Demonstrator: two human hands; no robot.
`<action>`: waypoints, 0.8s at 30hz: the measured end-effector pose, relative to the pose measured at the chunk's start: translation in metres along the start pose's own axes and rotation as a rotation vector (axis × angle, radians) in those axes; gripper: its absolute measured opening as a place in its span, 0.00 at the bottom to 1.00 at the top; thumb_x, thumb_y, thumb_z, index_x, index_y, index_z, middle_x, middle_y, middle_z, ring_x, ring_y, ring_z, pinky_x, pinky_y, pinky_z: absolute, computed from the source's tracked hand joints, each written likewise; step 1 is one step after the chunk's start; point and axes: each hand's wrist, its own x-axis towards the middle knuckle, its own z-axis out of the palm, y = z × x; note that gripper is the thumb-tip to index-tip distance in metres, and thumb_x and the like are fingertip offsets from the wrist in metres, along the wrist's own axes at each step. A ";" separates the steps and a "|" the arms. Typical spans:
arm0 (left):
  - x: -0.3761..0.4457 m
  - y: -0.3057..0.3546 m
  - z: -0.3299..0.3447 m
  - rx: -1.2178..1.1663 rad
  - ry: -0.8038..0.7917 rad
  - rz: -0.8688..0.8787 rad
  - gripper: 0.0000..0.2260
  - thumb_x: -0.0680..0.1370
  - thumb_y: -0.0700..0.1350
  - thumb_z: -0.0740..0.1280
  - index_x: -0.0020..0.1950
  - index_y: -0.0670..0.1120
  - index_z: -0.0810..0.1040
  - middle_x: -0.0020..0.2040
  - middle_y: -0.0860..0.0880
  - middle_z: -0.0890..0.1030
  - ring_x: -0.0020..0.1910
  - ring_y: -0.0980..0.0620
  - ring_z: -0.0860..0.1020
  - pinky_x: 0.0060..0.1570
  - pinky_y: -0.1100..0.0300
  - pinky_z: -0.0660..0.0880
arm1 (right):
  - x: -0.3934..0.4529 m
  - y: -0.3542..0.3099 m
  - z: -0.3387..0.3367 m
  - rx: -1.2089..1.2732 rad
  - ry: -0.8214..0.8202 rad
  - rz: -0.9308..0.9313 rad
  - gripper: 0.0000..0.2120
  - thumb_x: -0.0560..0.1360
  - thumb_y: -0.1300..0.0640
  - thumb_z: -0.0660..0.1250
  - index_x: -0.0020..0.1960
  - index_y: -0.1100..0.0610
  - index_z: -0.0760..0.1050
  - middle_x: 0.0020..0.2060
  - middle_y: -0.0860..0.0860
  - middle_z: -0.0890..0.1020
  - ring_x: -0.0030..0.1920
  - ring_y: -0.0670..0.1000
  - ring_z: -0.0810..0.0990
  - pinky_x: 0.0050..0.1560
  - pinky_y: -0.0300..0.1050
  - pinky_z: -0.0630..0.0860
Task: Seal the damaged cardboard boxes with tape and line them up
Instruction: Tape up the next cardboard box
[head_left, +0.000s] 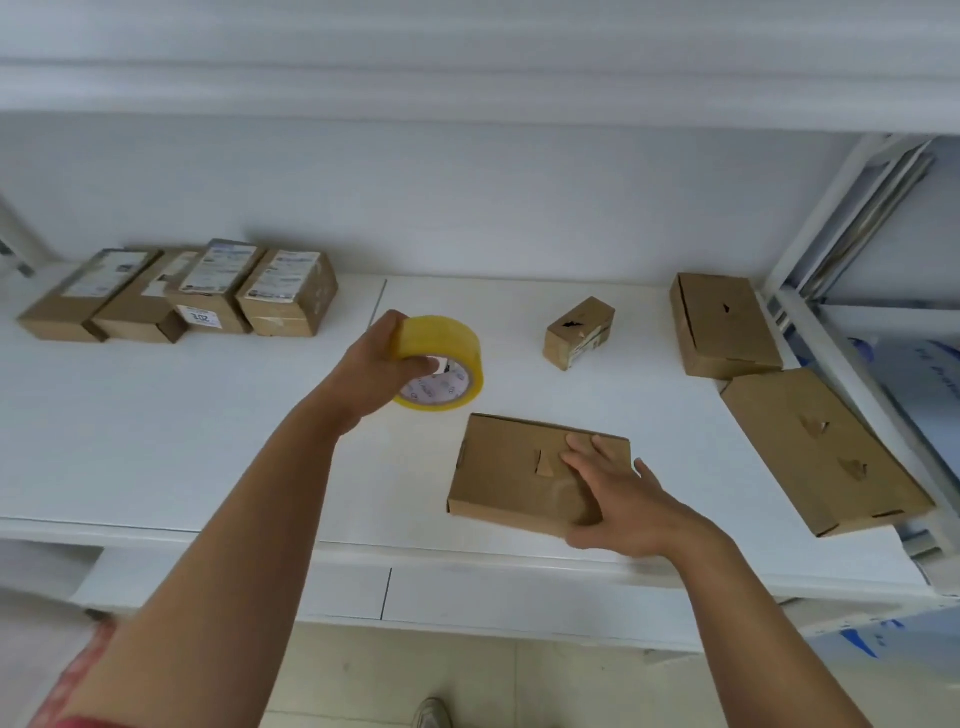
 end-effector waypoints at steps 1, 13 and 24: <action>-0.001 -0.001 -0.002 -0.011 -0.009 0.008 0.10 0.74 0.43 0.73 0.47 0.54 0.73 0.43 0.53 0.78 0.44 0.53 0.78 0.40 0.59 0.71 | 0.003 -0.005 -0.001 -0.001 -0.024 -0.006 0.46 0.70 0.41 0.69 0.79 0.45 0.47 0.77 0.34 0.39 0.74 0.36 0.33 0.77 0.54 0.37; 0.000 -0.010 -0.024 -0.082 -0.111 0.049 0.10 0.76 0.45 0.72 0.49 0.52 0.72 0.40 0.56 0.78 0.40 0.60 0.78 0.37 0.65 0.71 | 0.068 -0.132 -0.050 0.633 0.313 -0.210 0.44 0.71 0.45 0.75 0.78 0.42 0.51 0.72 0.35 0.63 0.66 0.25 0.61 0.60 0.22 0.60; 0.013 -0.079 -0.057 -0.441 -0.274 -0.166 0.20 0.80 0.49 0.59 0.72 0.50 0.72 0.71 0.49 0.75 0.70 0.50 0.70 0.74 0.50 0.60 | 0.117 -0.173 -0.078 0.768 0.421 -0.118 0.16 0.63 0.49 0.71 0.50 0.44 0.74 0.43 0.43 0.78 0.36 0.35 0.76 0.38 0.37 0.71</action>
